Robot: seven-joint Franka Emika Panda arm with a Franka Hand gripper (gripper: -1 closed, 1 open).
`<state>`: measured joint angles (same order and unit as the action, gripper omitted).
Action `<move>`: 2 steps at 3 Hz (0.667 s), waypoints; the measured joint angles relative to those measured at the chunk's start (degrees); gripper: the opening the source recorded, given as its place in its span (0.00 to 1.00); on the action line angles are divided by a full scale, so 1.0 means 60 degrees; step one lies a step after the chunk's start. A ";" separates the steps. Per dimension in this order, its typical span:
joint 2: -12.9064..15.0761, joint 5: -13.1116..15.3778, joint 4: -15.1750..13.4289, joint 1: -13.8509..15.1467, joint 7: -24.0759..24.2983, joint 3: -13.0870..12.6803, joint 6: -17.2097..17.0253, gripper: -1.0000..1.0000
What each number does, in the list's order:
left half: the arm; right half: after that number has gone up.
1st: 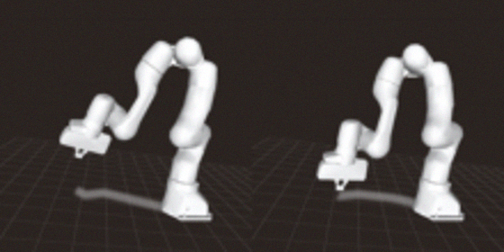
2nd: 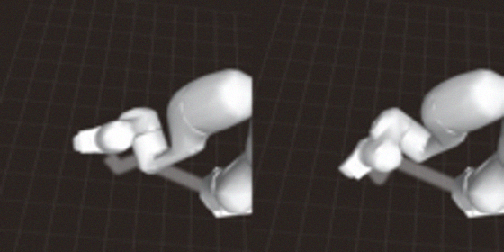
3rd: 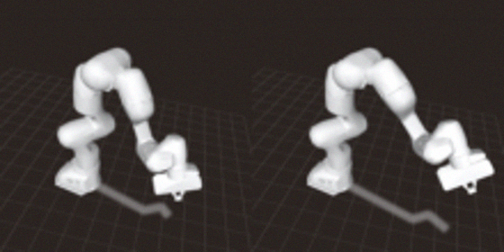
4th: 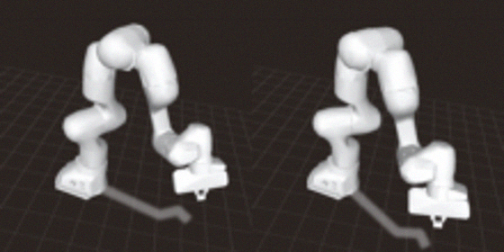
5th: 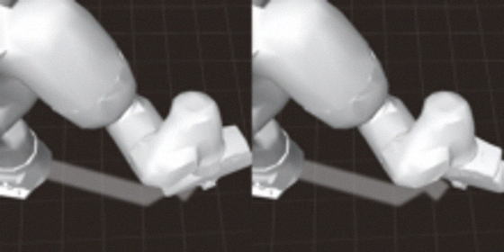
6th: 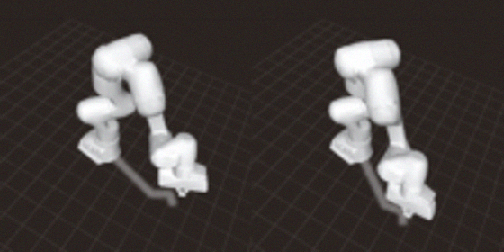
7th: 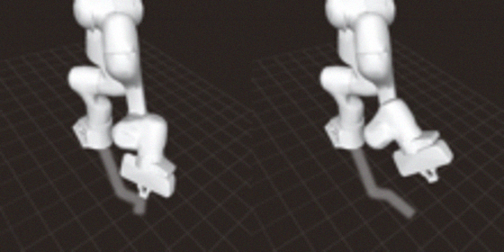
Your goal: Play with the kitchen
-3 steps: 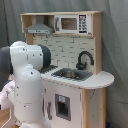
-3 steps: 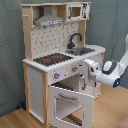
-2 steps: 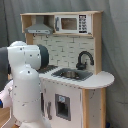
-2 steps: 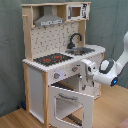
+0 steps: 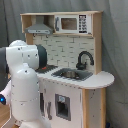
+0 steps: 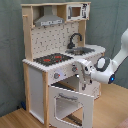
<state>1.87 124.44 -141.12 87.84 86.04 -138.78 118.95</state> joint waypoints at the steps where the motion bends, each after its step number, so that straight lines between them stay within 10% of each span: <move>1: -0.0274 0.0338 0.0198 -0.0001 -0.0627 0.0162 0.0209 1.00; 2: -0.0280 0.0338 0.0205 -0.0001 -0.0627 0.0159 0.0209 0.00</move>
<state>0.19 126.47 -139.89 87.83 82.28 -137.83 120.20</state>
